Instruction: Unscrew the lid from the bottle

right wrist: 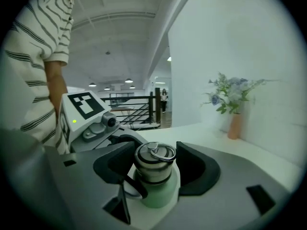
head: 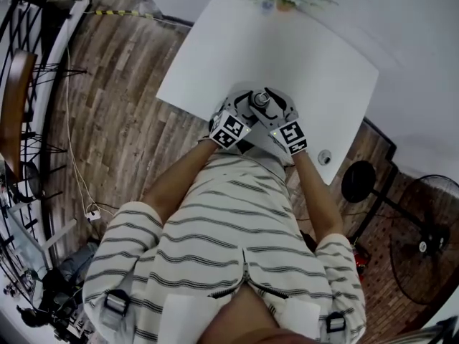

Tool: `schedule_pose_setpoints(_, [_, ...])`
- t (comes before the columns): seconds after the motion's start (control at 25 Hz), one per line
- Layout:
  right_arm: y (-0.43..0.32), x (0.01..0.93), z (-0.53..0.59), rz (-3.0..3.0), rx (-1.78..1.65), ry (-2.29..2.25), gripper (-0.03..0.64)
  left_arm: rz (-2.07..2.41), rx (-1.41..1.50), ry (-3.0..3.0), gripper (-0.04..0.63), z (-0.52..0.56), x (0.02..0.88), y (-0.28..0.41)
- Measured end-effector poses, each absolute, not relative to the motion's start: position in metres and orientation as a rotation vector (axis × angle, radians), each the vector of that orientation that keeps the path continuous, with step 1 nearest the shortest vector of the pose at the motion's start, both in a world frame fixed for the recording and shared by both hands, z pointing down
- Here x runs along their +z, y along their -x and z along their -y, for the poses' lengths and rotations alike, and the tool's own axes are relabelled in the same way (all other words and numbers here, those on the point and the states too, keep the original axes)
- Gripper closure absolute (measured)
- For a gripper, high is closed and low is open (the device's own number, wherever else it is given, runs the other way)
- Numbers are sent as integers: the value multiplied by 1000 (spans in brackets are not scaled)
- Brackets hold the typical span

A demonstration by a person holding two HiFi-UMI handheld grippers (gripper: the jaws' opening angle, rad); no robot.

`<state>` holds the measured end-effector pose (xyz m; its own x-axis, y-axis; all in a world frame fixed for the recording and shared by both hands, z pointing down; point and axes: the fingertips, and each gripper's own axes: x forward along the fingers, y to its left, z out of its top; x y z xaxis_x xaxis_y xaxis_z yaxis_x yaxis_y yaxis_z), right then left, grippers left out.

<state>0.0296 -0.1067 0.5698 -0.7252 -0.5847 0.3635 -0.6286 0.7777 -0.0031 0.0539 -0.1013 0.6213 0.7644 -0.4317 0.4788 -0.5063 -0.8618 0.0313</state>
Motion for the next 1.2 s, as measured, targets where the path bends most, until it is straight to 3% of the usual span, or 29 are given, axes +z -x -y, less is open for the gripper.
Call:
schedule_pose_setpoints(0.36, [-18,574,98,2652,64,-358,337,738,711,-2812,288,102,623,-49])
schedule_pose_setpoints(0.6, [-19,577,95,2572,4,-209,331,736,717,-2807,288,101,625,-50])
schedule_pose_setpoints(0.8, [-19,578,98,2565,28,-258,330,740,711,-2816,288,103,624,-50])
schedule_pose_setpoints(0.96, [-17,572,96,2608,121,-381,255,739,709,-2821,288,102,624,-51])
schedule_pose_setpoints(1.2, [-26,565,103,2622,220,-935,281,743,708,-2816,288,102,624,-51])
